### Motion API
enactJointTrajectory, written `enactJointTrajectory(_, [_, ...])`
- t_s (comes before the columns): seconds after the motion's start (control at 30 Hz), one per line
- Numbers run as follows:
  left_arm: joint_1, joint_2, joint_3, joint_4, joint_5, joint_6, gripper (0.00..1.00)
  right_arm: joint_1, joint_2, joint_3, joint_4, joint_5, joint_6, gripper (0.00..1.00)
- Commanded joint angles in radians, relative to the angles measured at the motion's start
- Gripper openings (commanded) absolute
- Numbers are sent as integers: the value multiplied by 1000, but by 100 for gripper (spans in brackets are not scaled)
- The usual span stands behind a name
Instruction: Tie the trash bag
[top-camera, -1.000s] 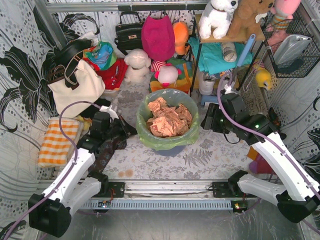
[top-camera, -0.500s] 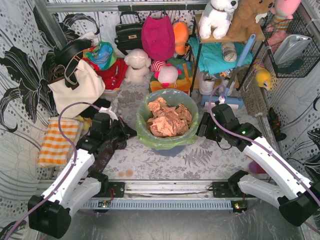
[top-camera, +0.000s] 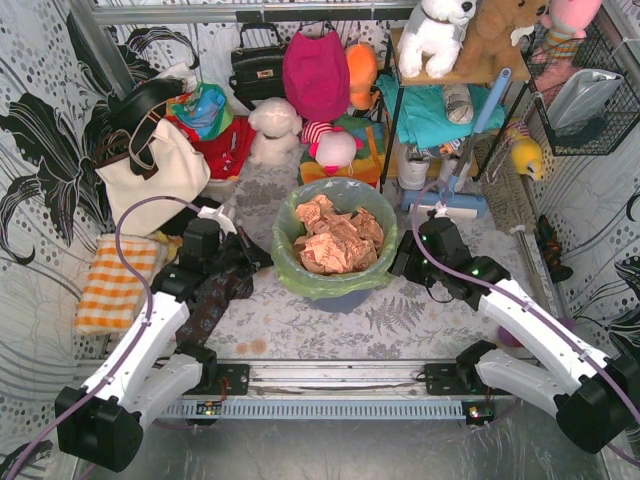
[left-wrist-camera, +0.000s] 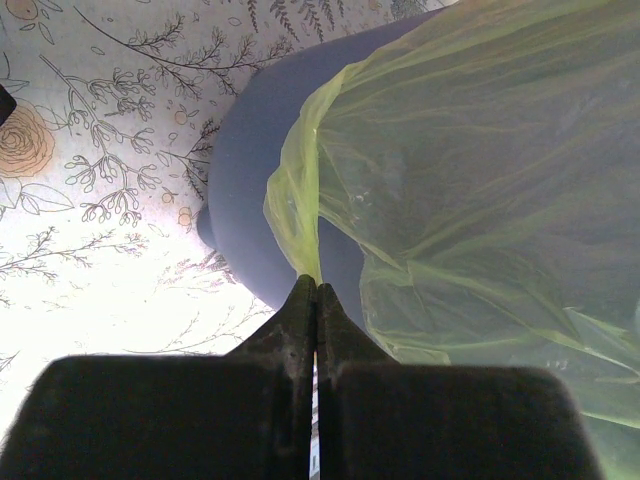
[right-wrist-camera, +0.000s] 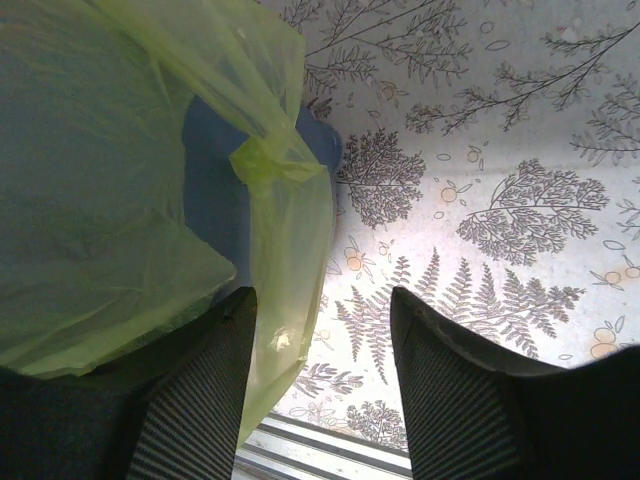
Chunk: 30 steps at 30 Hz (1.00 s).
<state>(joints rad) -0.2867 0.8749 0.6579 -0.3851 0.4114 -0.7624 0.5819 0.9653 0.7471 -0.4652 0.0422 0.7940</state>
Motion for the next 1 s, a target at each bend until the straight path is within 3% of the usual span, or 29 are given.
enactJointTrajectory(0.0, [6, -2, 39, 0, 8, 25, 0, -5, -10, -47, 101, -43, 34, 54])
enactJointTrajectory(0.23, [5, -15, 44, -11, 13, 26, 0, -5, -54, -94, 107, -38, 61, 29])
enactJointTrajectory(0.4, [6, -27, 66, -29, 4, 28, 0, -5, -93, -67, 78, -31, 48, 2])
enactJointTrajectory(0.97, [5, -98, 262, -208, -73, 51, 0, -5, -143, 216, -137, -13, -77, 0])
